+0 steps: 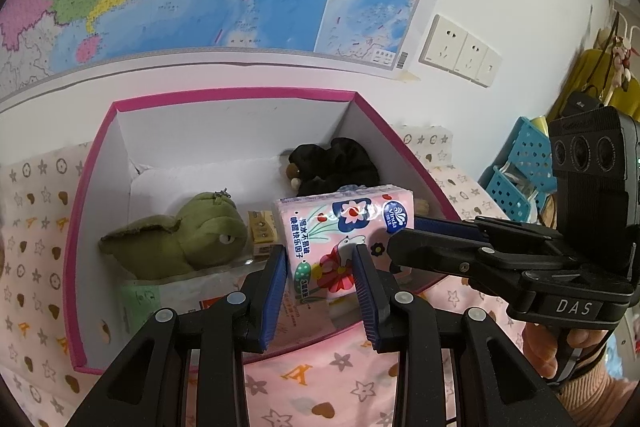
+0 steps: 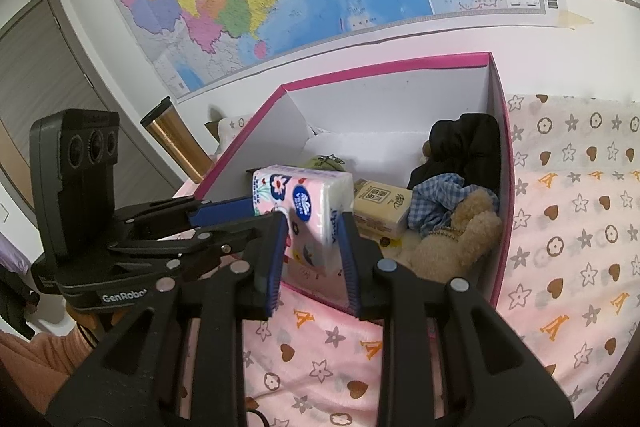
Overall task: Organize soft objects
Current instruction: 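Lower the floral tissue pack into the box beside the teddy bear, then push the pack down into the box and open the right gripper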
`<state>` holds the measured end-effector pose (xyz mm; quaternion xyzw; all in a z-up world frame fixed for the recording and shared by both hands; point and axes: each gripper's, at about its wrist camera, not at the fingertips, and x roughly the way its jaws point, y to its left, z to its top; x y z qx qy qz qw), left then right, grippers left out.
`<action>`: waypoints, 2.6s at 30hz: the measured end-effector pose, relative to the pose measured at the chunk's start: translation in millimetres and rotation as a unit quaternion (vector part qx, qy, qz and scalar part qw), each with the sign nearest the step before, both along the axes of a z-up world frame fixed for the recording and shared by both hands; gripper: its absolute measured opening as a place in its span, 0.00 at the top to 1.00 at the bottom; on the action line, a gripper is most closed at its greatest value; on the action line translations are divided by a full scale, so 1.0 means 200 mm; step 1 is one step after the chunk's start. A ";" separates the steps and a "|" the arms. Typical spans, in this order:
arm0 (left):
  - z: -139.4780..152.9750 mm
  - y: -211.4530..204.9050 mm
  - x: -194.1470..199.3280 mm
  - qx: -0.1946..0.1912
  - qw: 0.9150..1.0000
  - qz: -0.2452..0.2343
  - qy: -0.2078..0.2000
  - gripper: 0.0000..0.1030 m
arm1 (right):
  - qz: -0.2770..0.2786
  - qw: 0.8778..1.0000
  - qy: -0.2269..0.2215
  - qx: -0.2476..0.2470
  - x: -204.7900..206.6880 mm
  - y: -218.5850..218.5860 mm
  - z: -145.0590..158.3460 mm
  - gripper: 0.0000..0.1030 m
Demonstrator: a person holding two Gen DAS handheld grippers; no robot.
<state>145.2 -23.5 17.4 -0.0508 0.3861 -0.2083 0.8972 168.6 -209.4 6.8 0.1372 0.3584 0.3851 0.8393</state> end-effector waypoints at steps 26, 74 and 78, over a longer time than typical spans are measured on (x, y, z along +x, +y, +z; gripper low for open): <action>-0.01 0.00 0.03 0.005 1.000 0.002 0.006 0.69 | 0.001 1.000 0.008 0.000 0.02 0.00 -0.01 0.71; -0.05 0.01 0.09 0.008 1.000 0.008 0.026 0.68 | -0.006 0.999 0.033 -0.019 0.08 0.07 -0.03 0.70; -0.06 0.01 0.10 0.010 1.000 0.009 0.029 0.68 | -0.006 0.999 0.037 -0.023 0.09 0.08 -0.04 0.70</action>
